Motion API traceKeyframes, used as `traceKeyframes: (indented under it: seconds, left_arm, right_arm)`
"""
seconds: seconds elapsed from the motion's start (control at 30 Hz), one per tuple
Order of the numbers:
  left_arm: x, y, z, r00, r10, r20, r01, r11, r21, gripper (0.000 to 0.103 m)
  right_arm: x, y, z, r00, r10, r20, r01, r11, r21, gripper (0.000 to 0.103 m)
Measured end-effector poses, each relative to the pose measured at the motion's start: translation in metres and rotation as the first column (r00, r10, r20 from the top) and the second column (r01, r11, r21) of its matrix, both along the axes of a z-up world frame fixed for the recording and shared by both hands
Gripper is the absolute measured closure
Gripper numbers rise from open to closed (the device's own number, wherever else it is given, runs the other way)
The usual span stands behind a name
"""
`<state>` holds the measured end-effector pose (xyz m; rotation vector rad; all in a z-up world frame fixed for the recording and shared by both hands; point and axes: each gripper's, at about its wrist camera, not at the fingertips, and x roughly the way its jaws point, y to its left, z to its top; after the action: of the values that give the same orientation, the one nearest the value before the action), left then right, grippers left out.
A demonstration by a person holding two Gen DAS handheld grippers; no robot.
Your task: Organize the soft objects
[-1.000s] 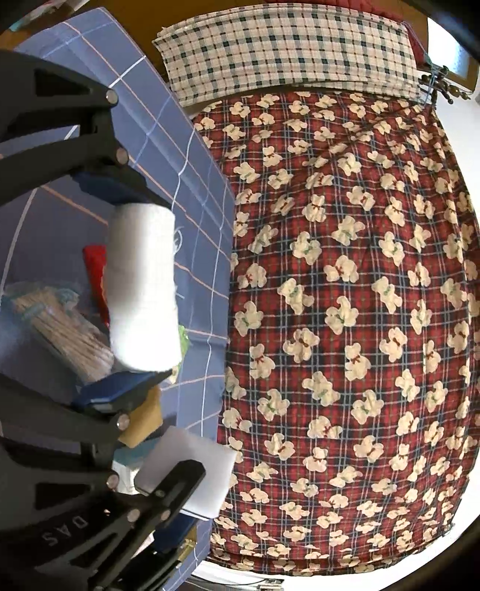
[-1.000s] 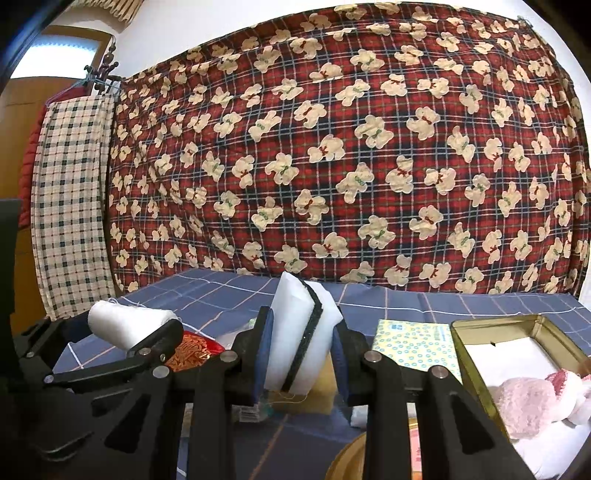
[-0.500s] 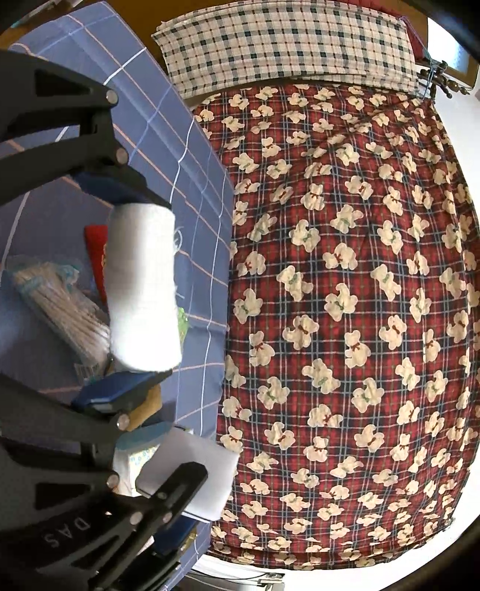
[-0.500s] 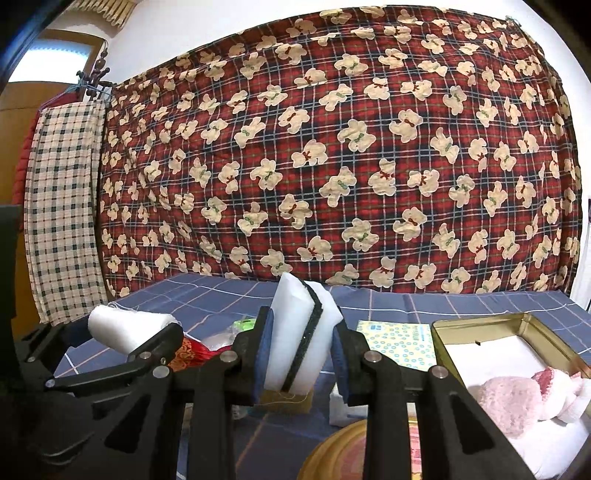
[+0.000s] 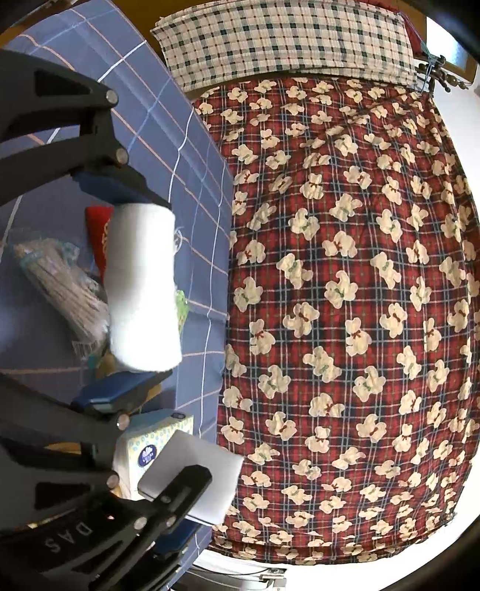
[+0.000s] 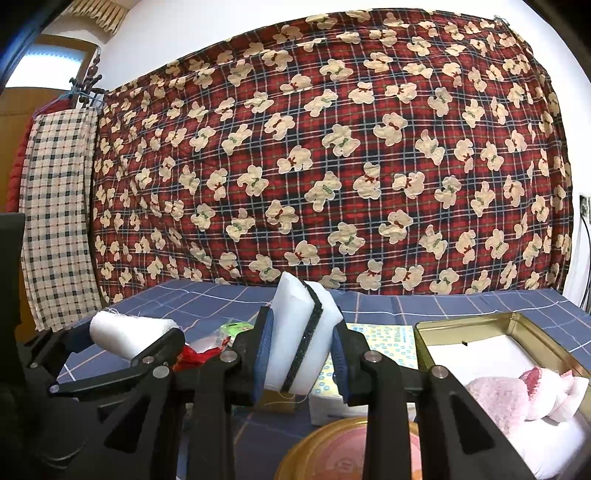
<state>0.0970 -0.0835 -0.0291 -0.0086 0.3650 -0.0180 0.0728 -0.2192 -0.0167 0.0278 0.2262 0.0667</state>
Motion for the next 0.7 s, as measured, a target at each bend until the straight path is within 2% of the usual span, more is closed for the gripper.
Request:
traceKeyframes:
  seconds: [0.23,0.7]
  left_arm:
    - [-0.001,-0.017,0.0,0.999,-0.036,-0.001,0.036,0.999,0.024,0.024]
    - [0.0,-0.031,-0.001,0.998,-0.061,-0.007,0.061,0.998,0.014,0.024]
  right_arm:
    - [-0.004,-0.007,0.001,1.0,-0.01,0.014,0.01,1.0,0.01,0.07]
    - [-0.005,-0.025,-0.001,0.998,-0.064,-0.002,0.064,0.997,0.038,0.07]
